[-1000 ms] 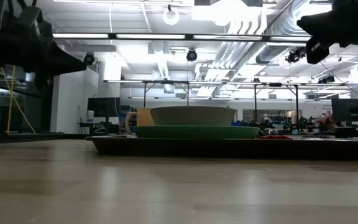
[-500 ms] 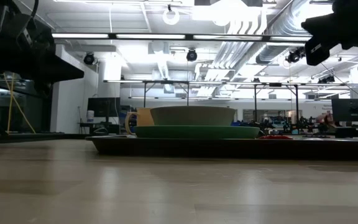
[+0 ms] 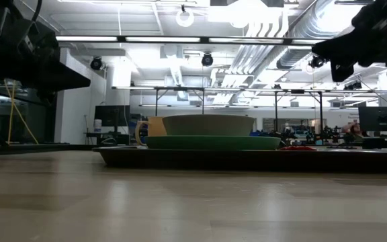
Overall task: Set up tray
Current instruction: Return to Home Position
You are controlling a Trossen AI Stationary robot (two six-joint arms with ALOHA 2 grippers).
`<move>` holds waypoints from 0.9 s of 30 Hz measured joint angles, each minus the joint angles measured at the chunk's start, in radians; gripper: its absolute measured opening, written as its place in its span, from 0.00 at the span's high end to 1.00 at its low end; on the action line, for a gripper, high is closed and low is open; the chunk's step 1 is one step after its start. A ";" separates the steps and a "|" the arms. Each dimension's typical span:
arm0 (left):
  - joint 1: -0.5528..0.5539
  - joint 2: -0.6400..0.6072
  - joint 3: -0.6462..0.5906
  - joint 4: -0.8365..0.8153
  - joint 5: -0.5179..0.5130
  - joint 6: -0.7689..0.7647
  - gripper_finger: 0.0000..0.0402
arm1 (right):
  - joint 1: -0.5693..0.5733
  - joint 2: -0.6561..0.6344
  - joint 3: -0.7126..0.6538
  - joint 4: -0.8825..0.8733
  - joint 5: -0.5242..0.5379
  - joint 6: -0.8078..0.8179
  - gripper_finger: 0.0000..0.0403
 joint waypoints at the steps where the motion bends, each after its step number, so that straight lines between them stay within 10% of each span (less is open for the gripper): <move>1: 0.000 0.000 0.000 0.000 0.000 0.001 0.92 | 0.000 0.000 -0.016 0.024 0.007 -0.001 0.97; 27: 0.000 0.001 -0.001 -0.002 -0.002 -0.031 0.92 | 0.000 0.005 -0.092 0.114 0.000 0.080 0.97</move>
